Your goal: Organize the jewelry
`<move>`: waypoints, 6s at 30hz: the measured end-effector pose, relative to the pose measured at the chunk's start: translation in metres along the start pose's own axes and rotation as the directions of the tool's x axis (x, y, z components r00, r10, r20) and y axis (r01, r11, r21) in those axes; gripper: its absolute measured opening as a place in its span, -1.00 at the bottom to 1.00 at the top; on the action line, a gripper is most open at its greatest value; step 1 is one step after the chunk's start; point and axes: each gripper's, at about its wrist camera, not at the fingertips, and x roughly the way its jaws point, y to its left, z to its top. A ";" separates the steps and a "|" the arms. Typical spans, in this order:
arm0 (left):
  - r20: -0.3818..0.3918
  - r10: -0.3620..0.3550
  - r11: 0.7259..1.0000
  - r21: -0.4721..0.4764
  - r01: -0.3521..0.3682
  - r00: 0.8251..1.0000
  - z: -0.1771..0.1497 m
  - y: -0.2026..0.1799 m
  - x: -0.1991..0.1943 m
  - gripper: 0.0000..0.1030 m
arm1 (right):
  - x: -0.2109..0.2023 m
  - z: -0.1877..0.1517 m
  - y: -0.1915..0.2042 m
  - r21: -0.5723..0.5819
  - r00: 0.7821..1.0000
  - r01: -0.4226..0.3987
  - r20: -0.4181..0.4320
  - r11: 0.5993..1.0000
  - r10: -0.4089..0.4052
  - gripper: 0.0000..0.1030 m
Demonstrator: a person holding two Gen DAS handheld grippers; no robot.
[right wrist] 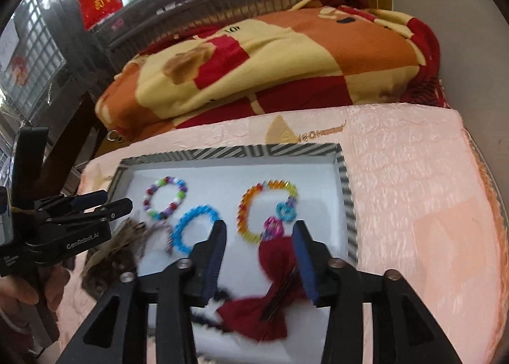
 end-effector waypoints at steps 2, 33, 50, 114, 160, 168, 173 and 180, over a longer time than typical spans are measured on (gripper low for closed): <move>0.014 -0.010 1.000 -0.014 0.010 1.000 -0.009 0.002 -0.013 -0.03 | -0.011 -0.010 0.006 0.004 1.000 -0.007 -0.001 1.000 0.007 -0.19; 0.014 -0.028 1.000 0.000 0.028 1.000 -0.110 0.019 -0.064 -0.03 | -0.050 -0.119 0.030 0.041 0.997 0.044 -0.073 0.998 -0.041 -0.19; -0.114 -0.151 0.986 0.058 0.158 0.982 -0.156 0.024 -0.064 -0.03 | -0.041 -0.156 0.010 0.080 0.987 0.081 -0.143 0.993 -0.069 -0.18; -0.041 -0.320 0.933 0.162 0.323 0.946 -0.114 -0.004 -0.118 -0.81 | -0.095 -0.113 0.031 -0.044 0.999 0.011 0.047 0.999 -0.009 -0.83; -0.117 -0.132 0.988 0.065 0.140 0.984 0.056 -0.047 0.043 -0.58 | 0.058 -0.010 0.001 -0.052 0.993 0.038 -0.108 0.998 -0.043 -0.59; -0.085 -0.095 0.993 0.058 0.100 0.992 0.036 -0.043 0.025 -0.09 | 0.035 -0.023 0.009 -0.040 0.997 0.033 -0.074 0.999 -0.036 -0.37; -0.035 -0.048 0.998 0.029 0.049 0.998 0.015 -0.030 0.002 -0.09 | 0.008 -0.031 0.015 -0.017 0.999 0.030 -0.035 0.999 -0.031 -0.31; 0.023 -0.020 1.000 -0.002 0.020 1.000 -0.021 -0.014 -0.035 -0.09 | -0.013 -0.049 0.030 0.020 0.999 0.031 -0.023 0.999 -0.031 -0.17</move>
